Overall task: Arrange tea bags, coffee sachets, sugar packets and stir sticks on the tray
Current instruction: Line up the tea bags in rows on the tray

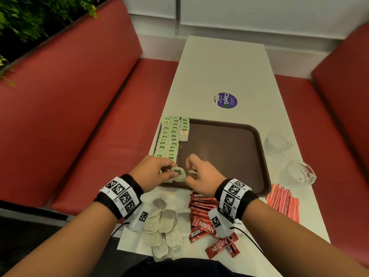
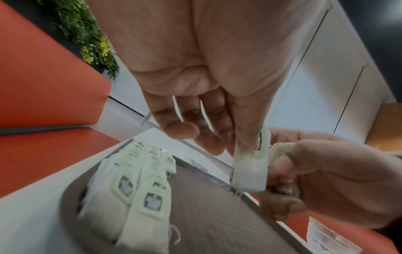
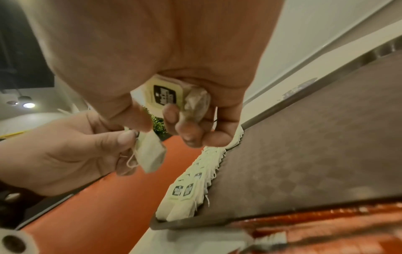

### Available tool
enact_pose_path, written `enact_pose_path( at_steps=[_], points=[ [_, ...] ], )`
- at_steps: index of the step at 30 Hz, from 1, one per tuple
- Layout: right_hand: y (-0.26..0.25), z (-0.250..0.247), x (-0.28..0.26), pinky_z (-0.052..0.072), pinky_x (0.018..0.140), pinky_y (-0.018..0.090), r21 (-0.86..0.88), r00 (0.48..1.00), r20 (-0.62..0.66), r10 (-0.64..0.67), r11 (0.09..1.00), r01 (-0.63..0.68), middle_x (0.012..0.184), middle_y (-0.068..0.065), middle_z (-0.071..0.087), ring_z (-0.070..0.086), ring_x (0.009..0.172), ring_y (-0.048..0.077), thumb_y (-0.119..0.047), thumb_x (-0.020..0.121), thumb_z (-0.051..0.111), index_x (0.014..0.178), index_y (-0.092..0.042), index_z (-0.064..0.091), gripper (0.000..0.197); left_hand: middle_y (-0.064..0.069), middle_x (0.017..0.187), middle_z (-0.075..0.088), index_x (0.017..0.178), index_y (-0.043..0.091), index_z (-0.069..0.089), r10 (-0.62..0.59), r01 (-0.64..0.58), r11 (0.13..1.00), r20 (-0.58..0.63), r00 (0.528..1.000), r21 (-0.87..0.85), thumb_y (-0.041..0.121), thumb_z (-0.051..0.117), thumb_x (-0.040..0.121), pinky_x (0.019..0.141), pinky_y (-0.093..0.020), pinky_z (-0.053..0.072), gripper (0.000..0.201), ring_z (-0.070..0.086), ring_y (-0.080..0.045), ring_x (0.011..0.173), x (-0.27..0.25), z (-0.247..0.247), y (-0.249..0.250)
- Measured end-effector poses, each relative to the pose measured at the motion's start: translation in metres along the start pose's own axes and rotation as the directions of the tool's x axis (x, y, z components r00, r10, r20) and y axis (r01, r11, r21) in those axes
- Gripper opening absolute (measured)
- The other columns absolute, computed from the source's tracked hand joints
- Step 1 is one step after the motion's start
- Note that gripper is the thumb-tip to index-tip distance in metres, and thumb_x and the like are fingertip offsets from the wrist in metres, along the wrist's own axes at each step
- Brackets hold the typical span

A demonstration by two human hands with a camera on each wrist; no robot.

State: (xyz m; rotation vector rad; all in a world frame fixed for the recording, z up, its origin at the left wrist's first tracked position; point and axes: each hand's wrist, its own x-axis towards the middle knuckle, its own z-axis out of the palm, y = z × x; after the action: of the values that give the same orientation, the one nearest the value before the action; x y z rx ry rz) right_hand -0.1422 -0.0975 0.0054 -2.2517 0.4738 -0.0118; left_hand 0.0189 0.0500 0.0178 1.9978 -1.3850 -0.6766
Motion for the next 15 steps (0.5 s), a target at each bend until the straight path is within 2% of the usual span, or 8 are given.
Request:
enact_pose_path(
  at_steps=[2, 5, 8, 10, 13, 15],
  points=[
    [0.002, -0.003, 0.002, 0.046, 0.059, 0.028, -0.013, 1.000, -0.012, -0.027, 1.000, 0.027, 0.072, -0.007, 0.059, 0.054, 0.059, 0.011, -0.027, 0.088, 0.062, 0.102, -0.027, 0.051, 0.017, 0.016, 0.076, 0.070, 0.090, 0.030, 0.076, 0.026, -0.026, 1.000, -0.003, 1.000, -0.010, 0.027, 0.076, 0.087, 0.068, -0.023, 0.050, 0.005, 0.061, -0.003, 0.071, 0.008, -0.002, 0.007],
    [0.008, -0.006, 0.007, 0.050, 0.064, 0.037, -0.010, 0.995, -0.057, -0.077, 0.997, 0.076, 0.074, -0.004, 0.063, 0.058, 0.067, 0.015, -0.029, 0.092, 0.059, 0.091, -0.026, 0.059, 0.003, 0.018, 0.074, 0.068, 0.091, 0.029, 0.076, 0.067, -0.067, 0.998, -0.048, 0.997, -0.009, 0.027, 0.076, 0.087, 0.064, -0.016, 0.044, 0.005, 0.059, 0.000, 0.068, 0.021, -0.002, 0.014],
    [0.013, -0.011, 0.011, 0.051, 0.067, 0.040, 0.010, 0.990, -0.118, -0.072, 0.997, 0.073, 0.075, -0.003, 0.064, 0.059, 0.069, 0.016, -0.029, 0.094, 0.059, 0.090, -0.022, 0.062, 0.008, 0.020, 0.071, 0.064, 0.093, 0.024, 0.076, 0.067, -0.070, 0.997, -0.105, 0.992, -0.027, 0.023, 0.076, 0.086, 0.060, -0.008, 0.036, 0.007, 0.054, 0.003, 0.062, 0.031, 0.001, 0.019],
    [0.016, -0.015, 0.012, 0.052, 0.068, 0.039, 0.030, 0.988, -0.141, -0.062, 0.997, 0.067, 0.079, -0.003, 0.067, 0.061, 0.072, 0.015, -0.032, 0.096, 0.060, 0.094, -0.023, 0.064, 0.011, 0.018, 0.069, 0.061, 0.095, 0.025, 0.075, 0.016, -0.023, 0.997, -0.084, 0.996, -0.074, 0.024, 0.078, 0.085, 0.060, -0.008, 0.037, 0.010, 0.052, 0.005, 0.061, 0.036, 0.004, 0.020],
    [0.021, -0.020, 0.014, 0.054, 0.071, 0.036, 0.064, 0.988, -0.152, -0.027, 0.997, 0.037, 0.087, -0.005, 0.070, 0.064, 0.077, 0.013, -0.032, 0.097, 0.060, 0.103, -0.024, 0.065, 0.011, 0.015, 0.066, 0.058, 0.083, 0.031, 0.070, -0.031, 0.029, 0.998, -0.032, 0.999, -0.063, 0.029, 0.078, 0.085, 0.058, -0.012, 0.037, 0.008, 0.050, 0.003, 0.058, 0.045, 0.011, 0.017],
    [0.024, -0.024, 0.014, 0.054, 0.071, 0.036, 0.073, 0.987, -0.155, 0.040, 0.997, -0.029, 0.092, -0.003, 0.070, 0.064, 0.076, 0.014, -0.029, 0.096, 0.058, 0.108, -0.025, 0.057, 0.012, 0.012, 0.064, 0.057, 0.073, 0.031, 0.063, -0.085, 0.083, 0.996, -0.044, 0.995, -0.034, 0.029, 0.076, 0.087, 0.055, -0.013, 0.035, 0.019, 0.048, 0.000, 0.056, 0.057, 0.013, 0.009]
  ],
)
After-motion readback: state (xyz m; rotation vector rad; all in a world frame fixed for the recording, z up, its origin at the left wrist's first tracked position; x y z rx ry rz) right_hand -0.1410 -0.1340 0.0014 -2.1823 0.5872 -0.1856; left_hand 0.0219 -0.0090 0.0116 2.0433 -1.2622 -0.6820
